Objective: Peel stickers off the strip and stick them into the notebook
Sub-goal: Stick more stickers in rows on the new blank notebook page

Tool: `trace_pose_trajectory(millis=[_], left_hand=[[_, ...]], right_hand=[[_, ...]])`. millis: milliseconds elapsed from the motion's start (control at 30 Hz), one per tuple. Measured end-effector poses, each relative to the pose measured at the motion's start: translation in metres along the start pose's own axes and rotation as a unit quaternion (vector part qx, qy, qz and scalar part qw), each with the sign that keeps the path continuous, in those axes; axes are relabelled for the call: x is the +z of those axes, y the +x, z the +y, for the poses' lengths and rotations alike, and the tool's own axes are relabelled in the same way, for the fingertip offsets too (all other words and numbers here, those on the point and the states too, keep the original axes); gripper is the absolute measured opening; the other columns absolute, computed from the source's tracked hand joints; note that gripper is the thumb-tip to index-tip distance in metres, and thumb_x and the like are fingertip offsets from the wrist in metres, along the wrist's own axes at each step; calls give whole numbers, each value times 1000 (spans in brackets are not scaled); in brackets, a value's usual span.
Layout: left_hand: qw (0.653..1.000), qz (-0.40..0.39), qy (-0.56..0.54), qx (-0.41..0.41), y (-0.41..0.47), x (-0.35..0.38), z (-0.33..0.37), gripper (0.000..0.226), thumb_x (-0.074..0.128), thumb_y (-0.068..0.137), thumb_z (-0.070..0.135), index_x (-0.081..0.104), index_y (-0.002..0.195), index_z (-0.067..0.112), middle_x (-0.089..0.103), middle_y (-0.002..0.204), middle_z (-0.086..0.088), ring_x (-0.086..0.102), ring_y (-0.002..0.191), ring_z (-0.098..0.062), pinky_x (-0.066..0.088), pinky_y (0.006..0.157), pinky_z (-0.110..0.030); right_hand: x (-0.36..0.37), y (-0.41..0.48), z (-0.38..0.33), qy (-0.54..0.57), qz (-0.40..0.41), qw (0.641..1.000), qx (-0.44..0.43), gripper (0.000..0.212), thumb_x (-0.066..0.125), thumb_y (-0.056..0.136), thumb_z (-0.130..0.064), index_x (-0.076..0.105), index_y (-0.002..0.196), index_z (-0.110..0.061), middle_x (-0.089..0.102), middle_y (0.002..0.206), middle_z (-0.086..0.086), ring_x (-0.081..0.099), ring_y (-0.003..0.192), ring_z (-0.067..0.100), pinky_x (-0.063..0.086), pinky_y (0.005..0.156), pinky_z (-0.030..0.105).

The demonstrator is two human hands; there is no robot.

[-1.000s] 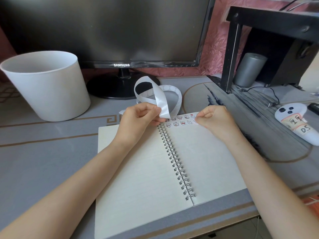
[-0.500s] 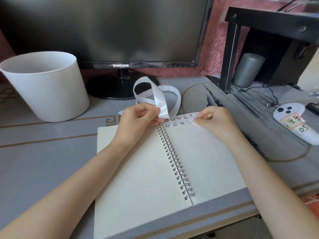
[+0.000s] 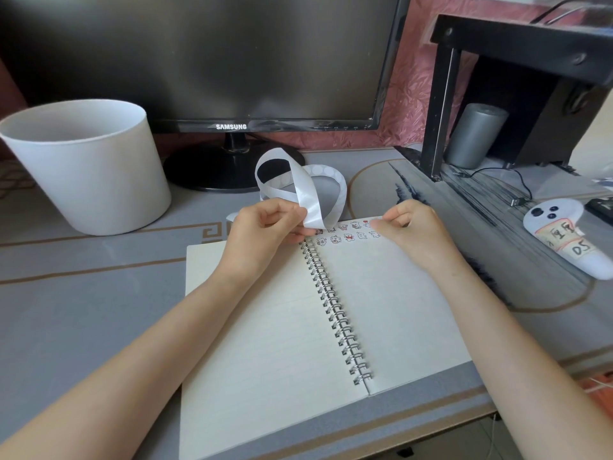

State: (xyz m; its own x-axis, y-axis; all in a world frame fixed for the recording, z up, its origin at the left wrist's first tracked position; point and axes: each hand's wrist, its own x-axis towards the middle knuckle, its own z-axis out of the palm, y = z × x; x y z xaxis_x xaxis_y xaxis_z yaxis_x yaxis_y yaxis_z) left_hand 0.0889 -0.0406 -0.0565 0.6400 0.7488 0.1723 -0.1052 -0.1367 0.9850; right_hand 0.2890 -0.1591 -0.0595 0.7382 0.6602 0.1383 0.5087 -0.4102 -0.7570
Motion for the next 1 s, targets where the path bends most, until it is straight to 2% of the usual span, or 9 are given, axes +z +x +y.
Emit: trace_pose_trajectory(millis=[167,300,433,500,567,633,733,867,1000], left_hand=[[1000,0,9,2,0,0,1,20,57,93,12,64,92,-7,71,86,-18,72,78,-17,57,77,-27],[1000,3,7,1,0,0,1,22,57,94,11,62,94,-10,69,92,-25,72,79,-20,57,78,-29],[1000,7,-9,-3,-1,1,4,16,56,94,11,61,92,-4,67,88,-27,72,76,-20,57,75,-28],[1000,7,-18,-4,-2,1,5,12,56,94,11,60,89,1,67,81,-21,73,75,-20,57,74,-29],[1000,8,-26,-5,-2,2,6,11,56,94,12,60,85,5,66,72,-10,73,74,-22,57,73,-29],[999,6,-33,-4,-2,1,6,12,56,94,12,59,84,6,65,68,-5,73,75,-24,57,73,-30],[999,3,-33,0,-3,1,7,12,56,94,12,59,87,3,66,75,-15,73,74,-24,57,73,-31],[999,1,-35,4,-4,2,9,14,55,95,11,60,91,-2,67,87,-29,73,74,-23,58,73,-31],[999,-9,-41,9,-4,2,9,13,55,94,11,60,86,3,66,87,-29,72,74,-23,59,71,-28]], right_hand=[[2,1,0,-32,2,999,1,23,73,78,-30,52,70,-32,60,77,-10,64,92,25,51,84,44],[2,1,0,-33,27,999,-6,19,68,81,-24,53,71,-30,59,72,-11,63,89,25,51,82,44],[1,-7,-13,18,68,993,-91,4,63,86,-23,61,83,-23,59,70,-12,55,68,9,48,69,32],[2,-16,-26,70,34,985,-154,3,64,87,-23,63,84,-22,61,74,-12,51,63,1,41,64,19],[7,-25,-36,82,-17,976,-201,5,69,84,-24,65,86,-23,64,79,-12,51,65,0,35,62,11],[12,-30,-42,79,-45,969,-228,12,73,80,-24,65,89,-23,67,84,-10,52,68,2,35,63,10],[17,-33,-48,77,-43,961,-262,16,76,77,-20,65,90,-21,68,86,-7,53,70,3,34,63,9],[20,-37,-48,64,-40,956,-284,13,74,78,-18,66,88,-22,66,81,-8,53,69,4,34,58,6],[23,-37,-48,36,-16,950,-310,8,72,79,-12,71,85,-18,58,73,-14,50,65,-2,33,58,6]])
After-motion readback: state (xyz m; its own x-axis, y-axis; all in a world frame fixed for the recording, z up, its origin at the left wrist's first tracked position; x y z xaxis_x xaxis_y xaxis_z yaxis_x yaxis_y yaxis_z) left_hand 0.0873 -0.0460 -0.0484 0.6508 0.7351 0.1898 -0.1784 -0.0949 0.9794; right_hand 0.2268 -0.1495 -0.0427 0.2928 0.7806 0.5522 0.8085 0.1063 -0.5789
